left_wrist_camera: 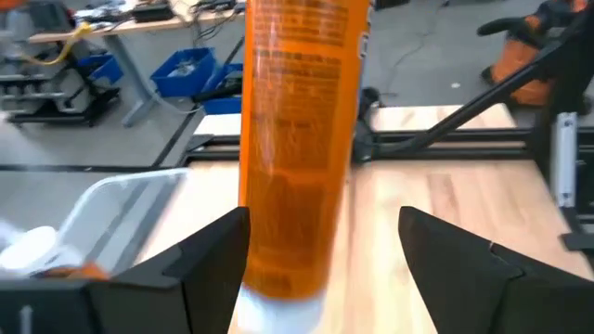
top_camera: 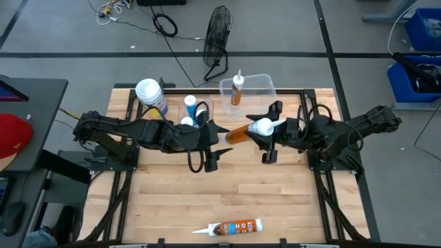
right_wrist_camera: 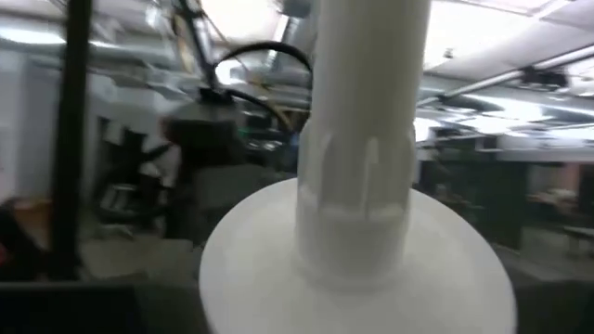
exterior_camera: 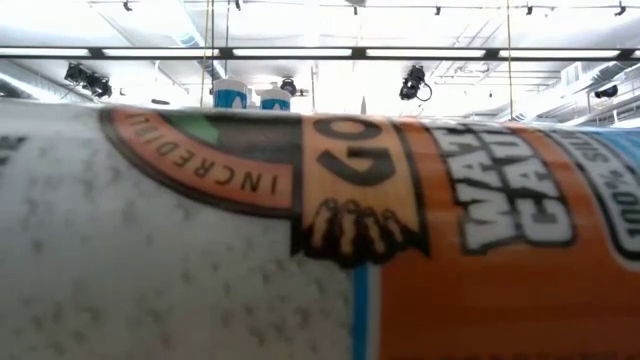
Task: Pick & place silicon tubes, Sealant and Lysol wipes
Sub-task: Put the top orange sealant into the white bin
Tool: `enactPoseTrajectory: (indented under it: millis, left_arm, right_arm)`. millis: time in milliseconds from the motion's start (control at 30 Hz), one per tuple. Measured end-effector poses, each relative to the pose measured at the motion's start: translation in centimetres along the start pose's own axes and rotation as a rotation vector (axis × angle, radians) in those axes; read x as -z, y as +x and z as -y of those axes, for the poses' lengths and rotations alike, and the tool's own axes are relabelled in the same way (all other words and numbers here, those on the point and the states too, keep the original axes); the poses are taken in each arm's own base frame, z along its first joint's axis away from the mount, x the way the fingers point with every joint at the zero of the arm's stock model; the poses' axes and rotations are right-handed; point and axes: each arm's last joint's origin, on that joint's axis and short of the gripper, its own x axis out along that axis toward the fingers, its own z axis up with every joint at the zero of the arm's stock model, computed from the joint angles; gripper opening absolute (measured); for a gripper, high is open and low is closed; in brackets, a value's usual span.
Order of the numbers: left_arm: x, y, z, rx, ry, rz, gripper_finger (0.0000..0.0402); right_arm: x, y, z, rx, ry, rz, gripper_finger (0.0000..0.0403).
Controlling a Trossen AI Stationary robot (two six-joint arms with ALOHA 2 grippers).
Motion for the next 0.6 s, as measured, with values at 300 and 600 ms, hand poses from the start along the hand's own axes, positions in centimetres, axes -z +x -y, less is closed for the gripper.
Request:
enactPoseTrajectory:
  millis: [300,600]
  left_arm:
    - [0.3,-2.0,-1.0,-0.178,-0.038,-0.045,0.0281]
    - [2.1,-2.6,-1.8,-0.341,-0.027,-0.189,0.0281]
  right_arm:
    - [-1.0,-1.2,2.3,0.249,-0.128,-0.096,0.0205]
    - [1.0,-0.2,9.2,0.513,-0.239,-0.23,0.0205]
